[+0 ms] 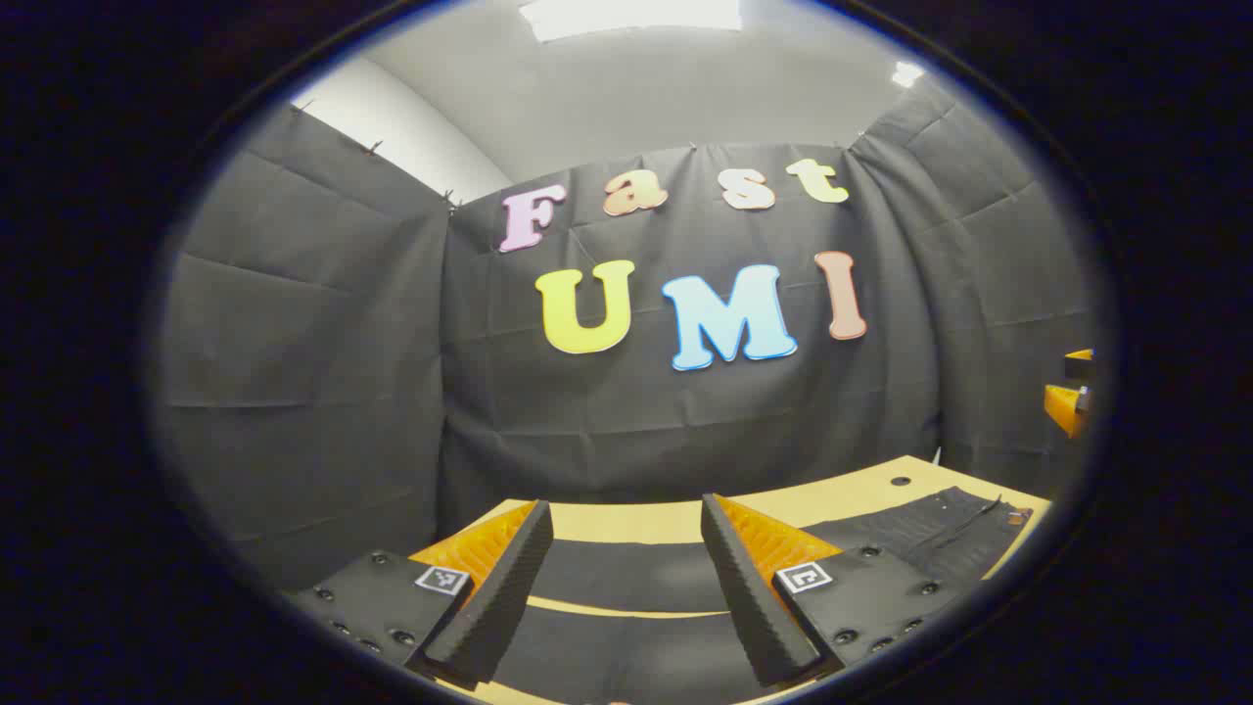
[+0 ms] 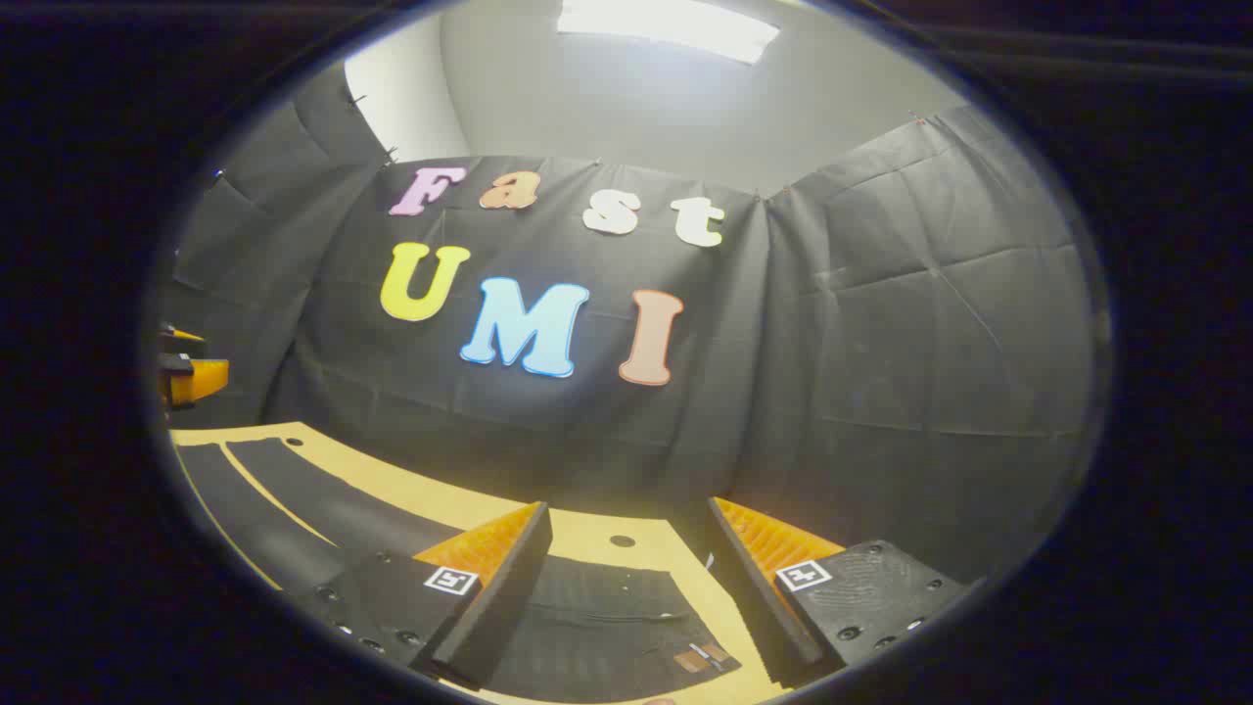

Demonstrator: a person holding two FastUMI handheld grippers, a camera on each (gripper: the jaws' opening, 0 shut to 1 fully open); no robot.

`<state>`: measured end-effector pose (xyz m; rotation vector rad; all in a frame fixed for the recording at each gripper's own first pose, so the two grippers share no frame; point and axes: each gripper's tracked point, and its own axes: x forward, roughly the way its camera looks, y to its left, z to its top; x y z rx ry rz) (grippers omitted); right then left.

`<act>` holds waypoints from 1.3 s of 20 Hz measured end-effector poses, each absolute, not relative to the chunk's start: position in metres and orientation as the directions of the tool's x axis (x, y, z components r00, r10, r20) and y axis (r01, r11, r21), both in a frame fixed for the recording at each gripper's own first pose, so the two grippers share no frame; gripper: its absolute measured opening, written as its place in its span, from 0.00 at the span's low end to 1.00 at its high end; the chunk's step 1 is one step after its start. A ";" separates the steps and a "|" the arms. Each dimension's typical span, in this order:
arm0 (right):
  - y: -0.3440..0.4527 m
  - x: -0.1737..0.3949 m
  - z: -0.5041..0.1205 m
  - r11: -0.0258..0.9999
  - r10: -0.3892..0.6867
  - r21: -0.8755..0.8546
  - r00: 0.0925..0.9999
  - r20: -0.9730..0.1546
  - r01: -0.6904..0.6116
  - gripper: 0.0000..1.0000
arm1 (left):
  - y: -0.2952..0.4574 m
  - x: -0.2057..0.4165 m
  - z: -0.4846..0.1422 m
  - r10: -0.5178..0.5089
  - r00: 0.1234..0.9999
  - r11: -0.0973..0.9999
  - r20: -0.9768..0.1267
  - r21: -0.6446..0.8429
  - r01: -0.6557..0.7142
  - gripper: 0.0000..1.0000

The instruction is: Grasp the waist and the cuffs of the jeans and fold them to make the two legs overlap; first hold the waist and fold one-third of the jeans toward the cuffs, then hold the cuffs and fold the remaining one-third in the same direction to finish folding.

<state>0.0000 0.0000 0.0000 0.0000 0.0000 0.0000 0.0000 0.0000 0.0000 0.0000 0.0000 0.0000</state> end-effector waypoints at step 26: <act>-0.030 0.012 -0.098 0.933 -0.141 0.229 0.866 -0.480 0.278 0.94 | 0.147 0.033 -0.087 0.138 0.938 0.954 -0.318 -0.212 -0.212 0.99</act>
